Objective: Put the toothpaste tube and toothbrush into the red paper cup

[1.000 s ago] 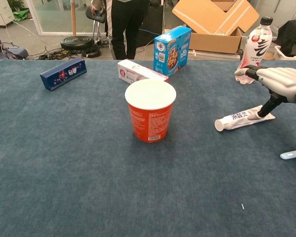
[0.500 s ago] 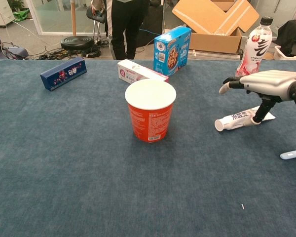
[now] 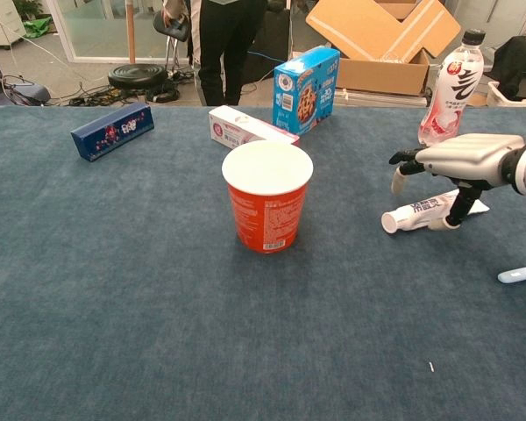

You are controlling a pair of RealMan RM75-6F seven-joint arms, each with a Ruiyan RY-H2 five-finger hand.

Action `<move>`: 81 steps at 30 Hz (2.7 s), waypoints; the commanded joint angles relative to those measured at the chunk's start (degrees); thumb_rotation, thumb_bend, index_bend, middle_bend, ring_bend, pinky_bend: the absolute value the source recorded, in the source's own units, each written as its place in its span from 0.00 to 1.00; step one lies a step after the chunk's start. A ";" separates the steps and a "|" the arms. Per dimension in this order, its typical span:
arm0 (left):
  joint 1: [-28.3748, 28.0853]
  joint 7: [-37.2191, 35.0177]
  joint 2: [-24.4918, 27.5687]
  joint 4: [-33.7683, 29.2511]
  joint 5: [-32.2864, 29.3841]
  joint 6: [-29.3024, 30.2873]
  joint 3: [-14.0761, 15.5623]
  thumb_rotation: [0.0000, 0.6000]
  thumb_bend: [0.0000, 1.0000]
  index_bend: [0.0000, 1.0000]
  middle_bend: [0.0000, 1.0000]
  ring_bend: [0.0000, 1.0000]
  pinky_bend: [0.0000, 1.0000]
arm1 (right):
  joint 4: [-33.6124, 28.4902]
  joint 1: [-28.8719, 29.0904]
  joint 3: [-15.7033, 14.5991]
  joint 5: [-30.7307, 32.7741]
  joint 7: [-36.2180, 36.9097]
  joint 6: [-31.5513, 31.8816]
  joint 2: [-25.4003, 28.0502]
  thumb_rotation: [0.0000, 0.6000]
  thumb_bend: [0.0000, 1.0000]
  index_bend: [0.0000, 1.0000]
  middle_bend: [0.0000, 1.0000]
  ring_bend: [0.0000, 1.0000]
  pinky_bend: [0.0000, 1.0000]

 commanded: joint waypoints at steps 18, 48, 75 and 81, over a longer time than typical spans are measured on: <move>0.12 -0.07 0.06 -0.07 0.09 0.18 -0.01 1.00 0.15 0.44 0.37 0.37 0.42 | 4.42 1.25 -1.13 -0.90 2.65 1.32 -3.87 1.00 0.18 0.42 0.00 0.00 0.23; 0.12 -0.04 0.08 -0.04 -0.08 0.03 -0.09 1.00 0.15 0.44 0.37 0.37 0.42 | 5.75 1.21 -1.12 0.79 1.90 3.47 -4.73 1.00 0.21 0.68 0.15 0.00 0.23; 0.06 0.57 -0.23 0.17 -0.26 -0.26 -0.08 1.00 0.15 0.44 0.37 0.37 0.42 | -8.70 -2.28 5.73 -0.10 15.79 9.76 6.25 1.00 0.22 0.69 0.15 0.00 0.23; 0.01 0.61 -0.26 0.21 -0.28 -0.37 -0.06 1.00 0.15 0.44 0.37 0.37 0.42 | -10.60 -2.92 6.82 -1.07 18.17 11.46 7.46 1.00 0.22 0.69 0.15 0.00 0.23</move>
